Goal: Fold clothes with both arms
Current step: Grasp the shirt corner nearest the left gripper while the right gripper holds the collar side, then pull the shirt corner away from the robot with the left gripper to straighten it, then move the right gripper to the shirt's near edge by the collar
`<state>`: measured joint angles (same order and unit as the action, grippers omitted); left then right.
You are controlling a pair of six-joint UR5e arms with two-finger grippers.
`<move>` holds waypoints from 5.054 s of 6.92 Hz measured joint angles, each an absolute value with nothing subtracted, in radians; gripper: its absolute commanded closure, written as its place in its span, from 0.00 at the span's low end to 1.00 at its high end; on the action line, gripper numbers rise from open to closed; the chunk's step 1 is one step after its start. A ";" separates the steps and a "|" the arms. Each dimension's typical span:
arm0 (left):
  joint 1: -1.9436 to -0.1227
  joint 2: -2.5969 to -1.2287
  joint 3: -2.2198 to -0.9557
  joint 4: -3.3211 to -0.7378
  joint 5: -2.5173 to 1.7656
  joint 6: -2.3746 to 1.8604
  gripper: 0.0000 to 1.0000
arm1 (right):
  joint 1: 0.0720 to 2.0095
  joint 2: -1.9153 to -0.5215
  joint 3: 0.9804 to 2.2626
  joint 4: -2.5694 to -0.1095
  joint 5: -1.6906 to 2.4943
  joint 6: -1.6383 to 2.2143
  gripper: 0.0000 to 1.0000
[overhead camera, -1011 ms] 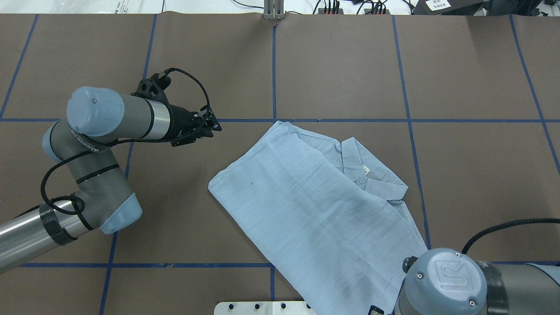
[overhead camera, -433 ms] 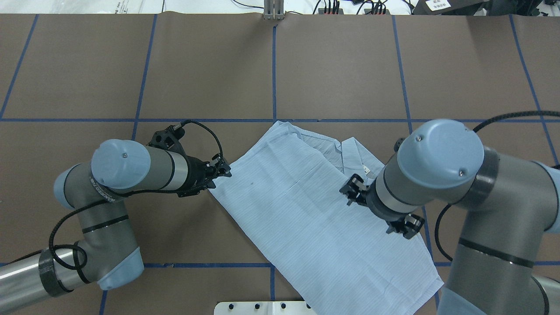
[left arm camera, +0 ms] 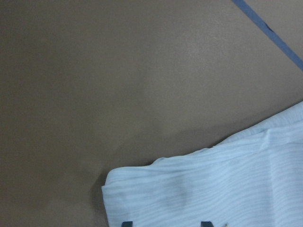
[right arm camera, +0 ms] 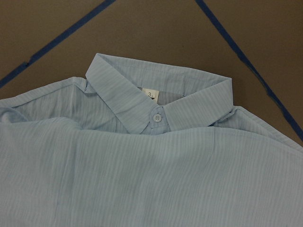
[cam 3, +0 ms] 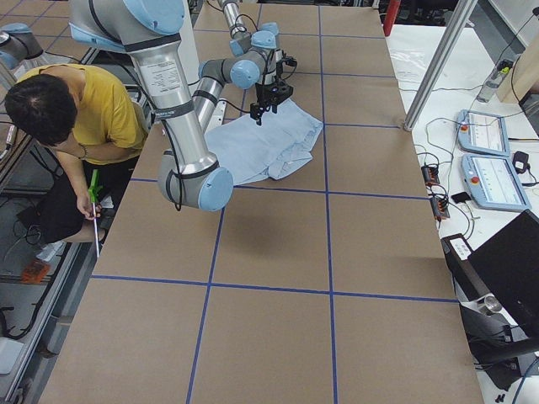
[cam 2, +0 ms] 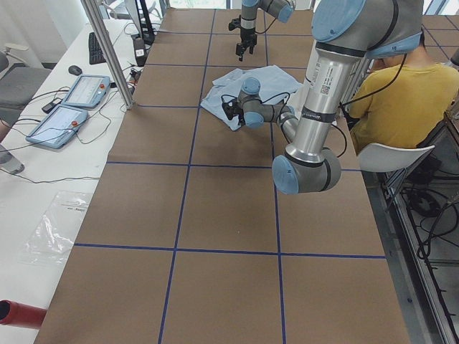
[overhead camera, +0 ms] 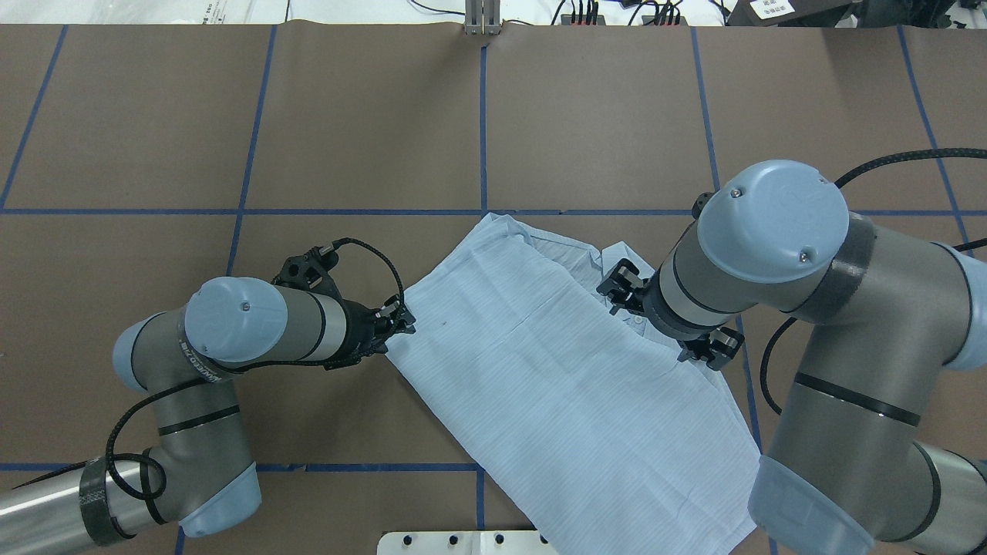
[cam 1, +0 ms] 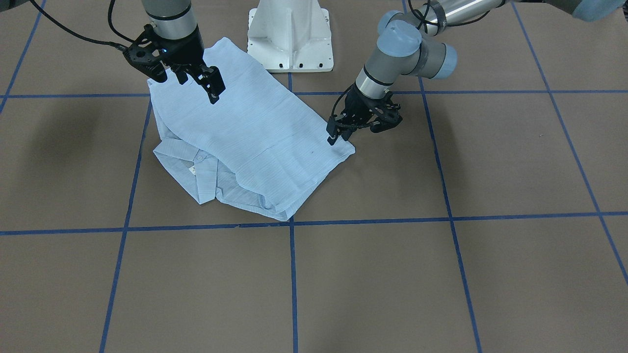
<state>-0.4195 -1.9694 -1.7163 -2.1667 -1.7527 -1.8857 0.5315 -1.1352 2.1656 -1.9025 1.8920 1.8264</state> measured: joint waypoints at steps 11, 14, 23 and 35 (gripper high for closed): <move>-0.443 -1.969 -1.720 -2.074 -1.725 -1.920 1.00 | 0.522 -1.137 2.116 -1.856 1.877 1.825 0.00; -0.598 -2.068 -1.576 -2.107 -1.698 -1.815 1.00 | 0.522 -1.136 2.099 -1.855 1.845 1.824 0.00; -0.802 -2.291 -1.146 -2.383 -1.727 -1.672 0.35 | 0.457 -1.128 2.003 -1.534 1.823 2.027 0.00; -0.804 -2.192 -1.259 -2.384 -1.736 -1.675 0.35 | 0.146 -1.078 1.825 -1.389 1.498 2.516 0.01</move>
